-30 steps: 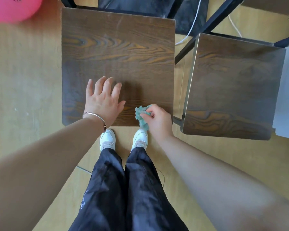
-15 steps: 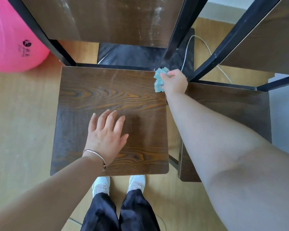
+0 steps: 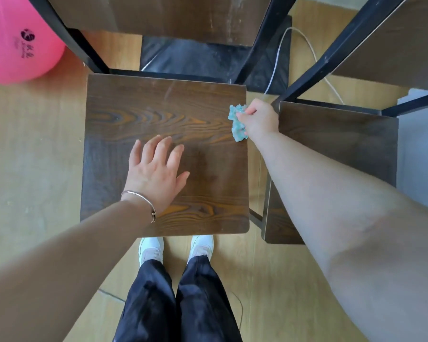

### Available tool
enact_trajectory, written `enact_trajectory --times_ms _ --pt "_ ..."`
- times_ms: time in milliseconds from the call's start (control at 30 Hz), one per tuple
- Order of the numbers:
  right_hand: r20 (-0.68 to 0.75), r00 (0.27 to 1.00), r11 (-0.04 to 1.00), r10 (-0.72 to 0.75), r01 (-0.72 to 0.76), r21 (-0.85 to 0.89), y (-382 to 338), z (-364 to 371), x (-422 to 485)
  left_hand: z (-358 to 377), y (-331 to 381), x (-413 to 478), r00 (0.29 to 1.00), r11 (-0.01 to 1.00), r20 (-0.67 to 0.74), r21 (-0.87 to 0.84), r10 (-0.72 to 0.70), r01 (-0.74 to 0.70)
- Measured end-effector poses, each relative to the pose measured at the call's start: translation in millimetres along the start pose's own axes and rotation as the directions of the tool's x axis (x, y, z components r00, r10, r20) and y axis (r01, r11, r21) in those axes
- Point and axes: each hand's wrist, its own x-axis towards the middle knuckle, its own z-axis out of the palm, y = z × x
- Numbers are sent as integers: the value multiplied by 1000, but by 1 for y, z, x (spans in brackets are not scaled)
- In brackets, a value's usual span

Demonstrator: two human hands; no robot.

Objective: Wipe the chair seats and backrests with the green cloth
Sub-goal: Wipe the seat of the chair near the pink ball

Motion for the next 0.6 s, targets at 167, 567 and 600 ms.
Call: enact_trajectory --times_ms 167,567,600 --pt "18 999 998 -43 43 -43 44 7 -66 3 7 -14 999 999 32 -1 33 -33" --pt "-65 988 990 -140 138 -40 139 36 -196 20 24 -65 992 993 56 -12 117 -117" --pt "-77 985 988 -152 150 -42 144 37 -203 20 23 -67 991 993 65 -8 121 -121"
